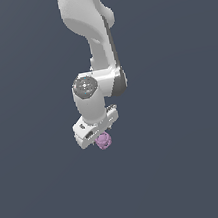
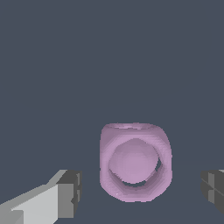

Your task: Pick up the object and move it to a goal position.

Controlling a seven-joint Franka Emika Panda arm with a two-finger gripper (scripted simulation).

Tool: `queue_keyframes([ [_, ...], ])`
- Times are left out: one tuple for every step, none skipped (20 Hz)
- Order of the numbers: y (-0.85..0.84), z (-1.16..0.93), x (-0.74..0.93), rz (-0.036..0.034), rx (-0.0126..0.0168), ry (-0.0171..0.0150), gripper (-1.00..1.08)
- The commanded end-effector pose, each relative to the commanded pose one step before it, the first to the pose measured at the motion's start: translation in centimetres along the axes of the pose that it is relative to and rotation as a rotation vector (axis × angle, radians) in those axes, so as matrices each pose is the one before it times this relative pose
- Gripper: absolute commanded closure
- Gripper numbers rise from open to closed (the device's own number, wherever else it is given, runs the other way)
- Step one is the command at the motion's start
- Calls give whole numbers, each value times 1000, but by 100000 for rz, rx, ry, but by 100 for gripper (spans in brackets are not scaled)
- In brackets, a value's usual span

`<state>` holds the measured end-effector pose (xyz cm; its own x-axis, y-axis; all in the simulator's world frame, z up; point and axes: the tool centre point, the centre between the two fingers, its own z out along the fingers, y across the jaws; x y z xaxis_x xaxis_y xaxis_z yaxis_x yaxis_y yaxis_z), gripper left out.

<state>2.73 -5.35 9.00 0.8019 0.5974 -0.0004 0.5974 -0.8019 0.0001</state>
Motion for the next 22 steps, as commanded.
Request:
queue_keyframes([
  [-3,1,3,-18,-1,1,-92],
  [1,41,-2,0,0,0,-92],
  [4,121,-6,0,0,0,-92],
  [6,201,-10,0,0,0,-92],
  [-26,279,14,-69,2,5,-92],
  [9,360,-20,0,0,0,-92],
  [-24,436,3,-69,2,5,-92],
  [10,514,-32,0,0,0,-92],
  [-23,586,-8,-69,3,6,-92],
  [-23,603,-10,-69,3,6,-92],
  [10,523,-32,0,0,0,-92],
  [-21,438,6,-69,3,6,-92],
  [15,356,-12,0,0,0,-92],
  [-14,270,28,-69,1,6,-92],
  [23,188,12,0,0,0,-92],
  [27,104,24,0,0,0,-92],
  [27,27,30,0,0,0,-92],
  [11,-4,14,0,0,0,-92],
  [0,0,0,0,0,0,108],
  [0,0,0,0,0,0,108],
  [0,0,0,0,0,0,108],
  [0,0,0,0,0,0,108],
])
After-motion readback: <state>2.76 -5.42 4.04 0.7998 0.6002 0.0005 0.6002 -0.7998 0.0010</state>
